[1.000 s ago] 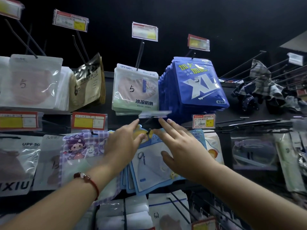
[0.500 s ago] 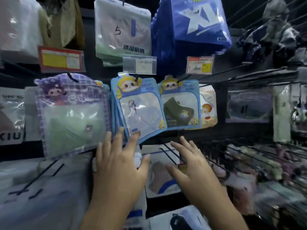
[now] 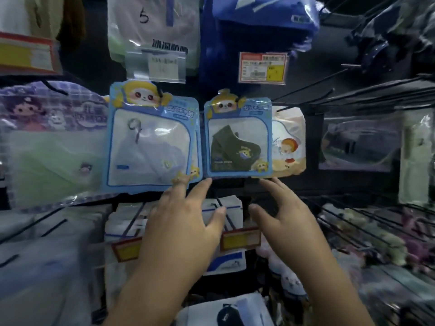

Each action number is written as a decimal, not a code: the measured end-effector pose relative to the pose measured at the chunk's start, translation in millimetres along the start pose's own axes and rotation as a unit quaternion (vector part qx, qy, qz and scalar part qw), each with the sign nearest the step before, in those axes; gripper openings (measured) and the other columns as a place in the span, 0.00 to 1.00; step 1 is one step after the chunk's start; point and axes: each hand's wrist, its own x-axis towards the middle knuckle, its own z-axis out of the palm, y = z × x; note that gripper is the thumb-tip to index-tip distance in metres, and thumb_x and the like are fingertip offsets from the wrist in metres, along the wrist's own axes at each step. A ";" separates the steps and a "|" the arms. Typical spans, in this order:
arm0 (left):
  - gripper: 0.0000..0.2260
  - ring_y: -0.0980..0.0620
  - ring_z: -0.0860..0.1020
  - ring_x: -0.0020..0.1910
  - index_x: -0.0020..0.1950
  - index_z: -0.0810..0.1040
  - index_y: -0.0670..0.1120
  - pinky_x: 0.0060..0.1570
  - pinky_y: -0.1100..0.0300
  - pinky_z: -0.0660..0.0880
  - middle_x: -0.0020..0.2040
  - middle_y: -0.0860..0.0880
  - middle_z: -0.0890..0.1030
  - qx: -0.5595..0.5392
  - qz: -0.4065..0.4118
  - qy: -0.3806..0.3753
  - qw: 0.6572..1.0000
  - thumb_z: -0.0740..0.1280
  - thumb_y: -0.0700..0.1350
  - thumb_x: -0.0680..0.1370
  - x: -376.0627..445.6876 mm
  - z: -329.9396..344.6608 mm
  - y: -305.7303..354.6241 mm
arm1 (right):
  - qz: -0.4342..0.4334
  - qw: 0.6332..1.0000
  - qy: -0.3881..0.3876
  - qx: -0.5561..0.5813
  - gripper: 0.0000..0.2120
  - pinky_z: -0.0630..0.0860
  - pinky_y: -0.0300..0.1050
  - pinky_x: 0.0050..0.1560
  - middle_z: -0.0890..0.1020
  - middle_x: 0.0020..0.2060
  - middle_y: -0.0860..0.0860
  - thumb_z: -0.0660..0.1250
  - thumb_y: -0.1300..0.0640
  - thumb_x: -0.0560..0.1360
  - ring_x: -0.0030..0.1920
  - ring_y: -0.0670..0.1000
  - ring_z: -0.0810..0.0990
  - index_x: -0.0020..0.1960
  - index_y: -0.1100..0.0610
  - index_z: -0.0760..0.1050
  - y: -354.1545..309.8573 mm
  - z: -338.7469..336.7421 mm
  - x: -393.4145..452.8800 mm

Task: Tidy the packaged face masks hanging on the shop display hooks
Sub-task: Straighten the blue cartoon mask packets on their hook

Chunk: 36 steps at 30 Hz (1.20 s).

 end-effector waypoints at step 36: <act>0.23 0.60 0.60 0.74 0.75 0.63 0.65 0.69 0.60 0.61 0.76 0.65 0.61 0.029 -0.024 -0.003 0.999 0.58 0.65 0.80 32.1 87.1 55.8 | 0.031 0.866 -0.055 0.496 0.05 0.75 0.37 0.39 0.82 0.42 0.49 0.69 0.56 0.76 0.42 0.45 0.79 0.50 0.56 0.79 81.6 48.5 128.5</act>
